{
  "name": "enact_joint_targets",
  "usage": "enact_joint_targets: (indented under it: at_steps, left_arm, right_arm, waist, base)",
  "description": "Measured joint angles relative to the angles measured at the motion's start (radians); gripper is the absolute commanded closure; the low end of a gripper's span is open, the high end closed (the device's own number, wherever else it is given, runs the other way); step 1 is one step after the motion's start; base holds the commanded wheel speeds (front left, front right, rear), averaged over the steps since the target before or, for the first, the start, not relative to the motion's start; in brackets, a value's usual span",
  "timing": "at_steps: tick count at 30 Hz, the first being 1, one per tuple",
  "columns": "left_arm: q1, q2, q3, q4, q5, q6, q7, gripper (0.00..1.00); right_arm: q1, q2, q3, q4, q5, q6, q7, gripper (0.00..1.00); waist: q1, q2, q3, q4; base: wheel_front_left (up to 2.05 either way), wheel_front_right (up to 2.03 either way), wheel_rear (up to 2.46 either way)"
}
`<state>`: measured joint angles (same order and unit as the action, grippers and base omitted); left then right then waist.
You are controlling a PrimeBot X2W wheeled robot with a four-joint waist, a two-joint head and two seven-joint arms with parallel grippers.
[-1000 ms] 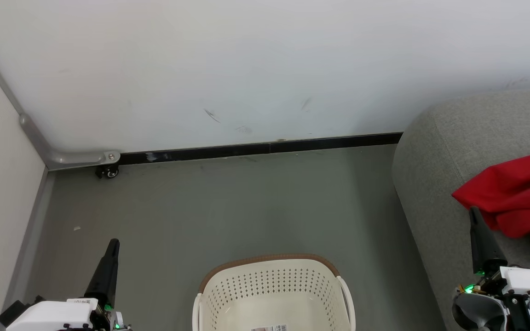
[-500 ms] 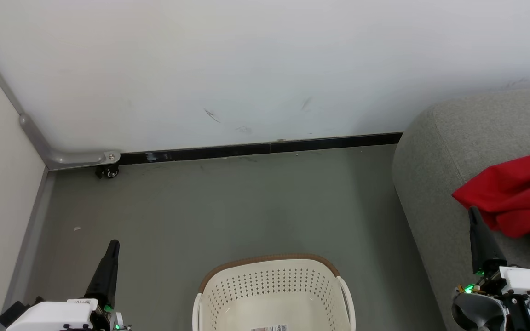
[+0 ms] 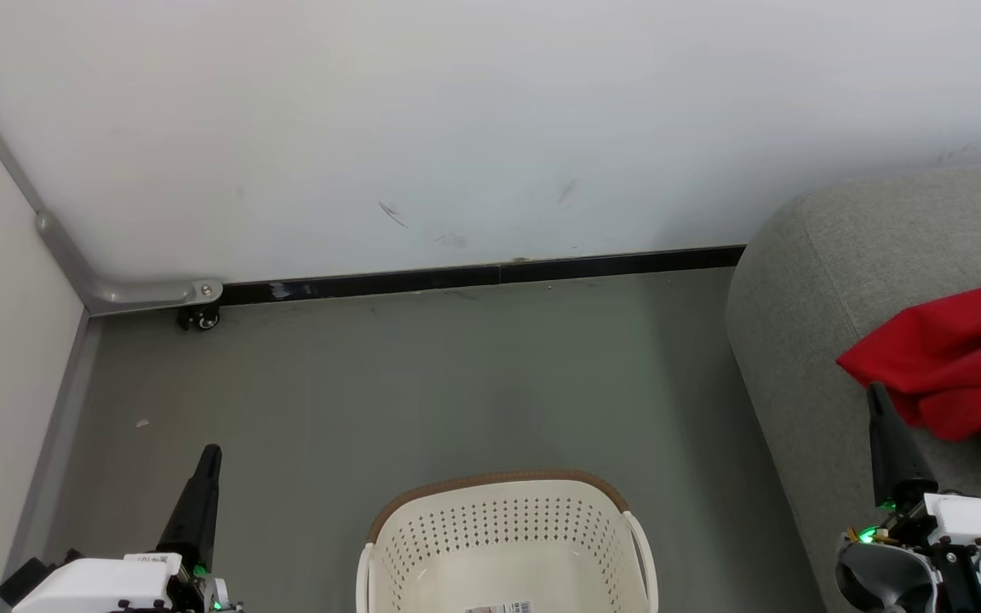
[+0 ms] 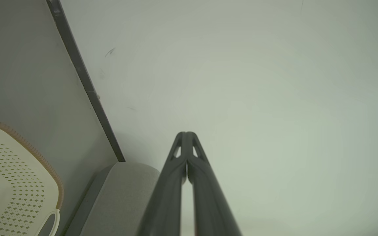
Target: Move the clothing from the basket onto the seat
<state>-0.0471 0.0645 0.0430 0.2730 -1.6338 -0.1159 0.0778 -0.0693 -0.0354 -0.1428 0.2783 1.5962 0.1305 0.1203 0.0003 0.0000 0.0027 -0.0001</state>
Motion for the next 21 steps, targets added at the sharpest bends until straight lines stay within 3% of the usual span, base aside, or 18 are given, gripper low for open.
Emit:
enact_joint_targets:
  at_steps: [21]
  left_arm:
    - [-0.001, -0.001, 0.001, 0.005, 0.0, -0.003, 0.001, 1.0]
  right_arm:
    - [0.0, 0.0, 0.001, 0.0, 0.0, 0.0, 0.0, 1.0]
  waist:
    - [-0.0001, 0.0, 0.0, 0.0]
  base:
    - [0.0, 0.0, 0.0]
